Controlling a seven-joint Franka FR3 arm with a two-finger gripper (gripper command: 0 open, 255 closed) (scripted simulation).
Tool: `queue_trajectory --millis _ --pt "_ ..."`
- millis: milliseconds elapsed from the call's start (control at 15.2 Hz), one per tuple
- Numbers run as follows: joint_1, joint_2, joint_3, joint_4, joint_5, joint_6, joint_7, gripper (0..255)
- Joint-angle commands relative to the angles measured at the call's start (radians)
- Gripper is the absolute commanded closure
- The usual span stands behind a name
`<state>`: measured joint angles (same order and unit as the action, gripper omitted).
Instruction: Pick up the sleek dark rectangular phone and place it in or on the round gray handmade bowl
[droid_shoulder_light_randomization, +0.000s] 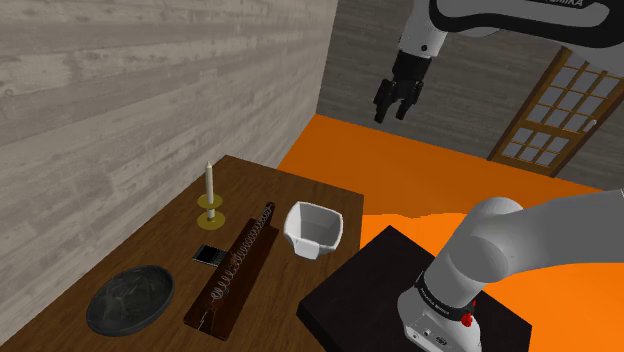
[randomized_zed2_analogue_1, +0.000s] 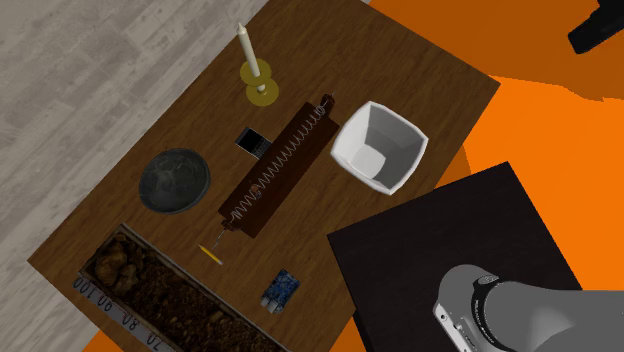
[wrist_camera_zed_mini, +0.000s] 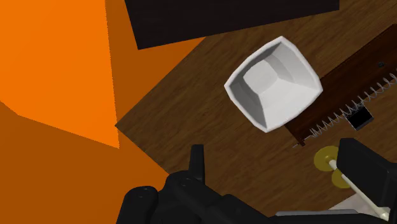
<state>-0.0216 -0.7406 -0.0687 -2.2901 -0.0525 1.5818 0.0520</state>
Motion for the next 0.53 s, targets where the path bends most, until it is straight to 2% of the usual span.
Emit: queue_trajectory --millis 0,462 --pt "0.0 0.0 0.0 0.0 0.0 0.0 0.0 0" --pt "0.061 0.15 0.027 -0.064 0.029 0.203 -0.038 0"
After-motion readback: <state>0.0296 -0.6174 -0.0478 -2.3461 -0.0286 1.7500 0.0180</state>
